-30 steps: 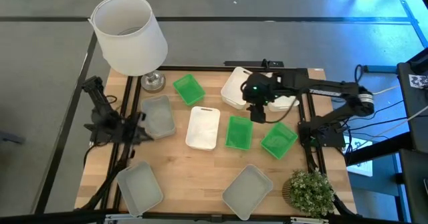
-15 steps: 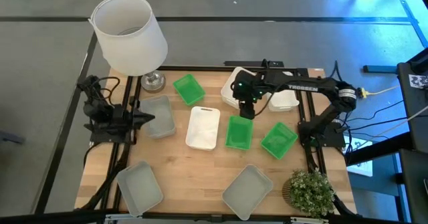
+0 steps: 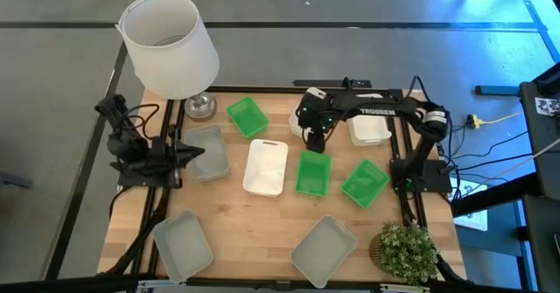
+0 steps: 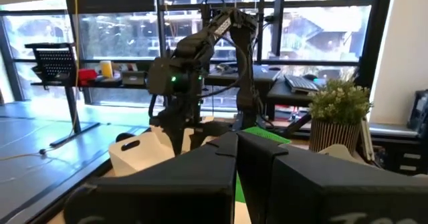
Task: Stack baskets by color
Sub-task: Stack the top left white bin on top of the right white bin
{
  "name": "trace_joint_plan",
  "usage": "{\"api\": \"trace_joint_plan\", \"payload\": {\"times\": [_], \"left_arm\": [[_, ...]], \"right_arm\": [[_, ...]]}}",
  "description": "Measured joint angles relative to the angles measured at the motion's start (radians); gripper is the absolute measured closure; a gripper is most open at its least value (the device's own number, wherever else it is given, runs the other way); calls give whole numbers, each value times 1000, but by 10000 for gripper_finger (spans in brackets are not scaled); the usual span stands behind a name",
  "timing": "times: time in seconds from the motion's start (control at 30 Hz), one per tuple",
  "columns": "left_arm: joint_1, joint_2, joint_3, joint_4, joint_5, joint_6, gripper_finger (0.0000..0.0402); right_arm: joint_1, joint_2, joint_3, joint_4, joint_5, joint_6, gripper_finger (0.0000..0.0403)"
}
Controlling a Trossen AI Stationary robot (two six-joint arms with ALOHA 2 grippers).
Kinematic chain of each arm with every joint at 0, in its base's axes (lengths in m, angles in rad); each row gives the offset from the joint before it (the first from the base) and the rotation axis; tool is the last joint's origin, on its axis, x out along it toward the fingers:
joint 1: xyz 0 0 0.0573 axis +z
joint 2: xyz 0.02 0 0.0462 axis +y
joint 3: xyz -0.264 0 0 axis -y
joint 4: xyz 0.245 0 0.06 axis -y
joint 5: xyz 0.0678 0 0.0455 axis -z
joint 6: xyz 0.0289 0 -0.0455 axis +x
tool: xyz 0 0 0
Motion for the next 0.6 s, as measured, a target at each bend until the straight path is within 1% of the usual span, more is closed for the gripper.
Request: {"api": "trace_joint_plan", "payload": {"times": [0.1,0.2,0.3,0.4,0.43,0.5,0.53,0.6], "left_arm": [[0,23,12,1,0,-1,401],[0,41,24,2,-3,-1,401],[0,55,28,6,-9,-2,401],[0,57,28,6,-9,-2,401],[0,56,28,6,-9,-2,401],[0,56,28,6,-9,-2,401],[0,56,28,6,-9,-2,401],[0,56,28,5,-10,-2,401]], "right_arm": [[-7,30,0,9,0,0,235],[-7,54,0,13,0,0,253],[-7,73,0,13,0,1,296],[-7,75,0,13,1,-10,368],[-6,74,0,14,9,-22,384],[-6,69,0,23,18,-50,389],[-3,62,0,23,42,-57,390],[3,43,21,-30,79,-77,397]]}}
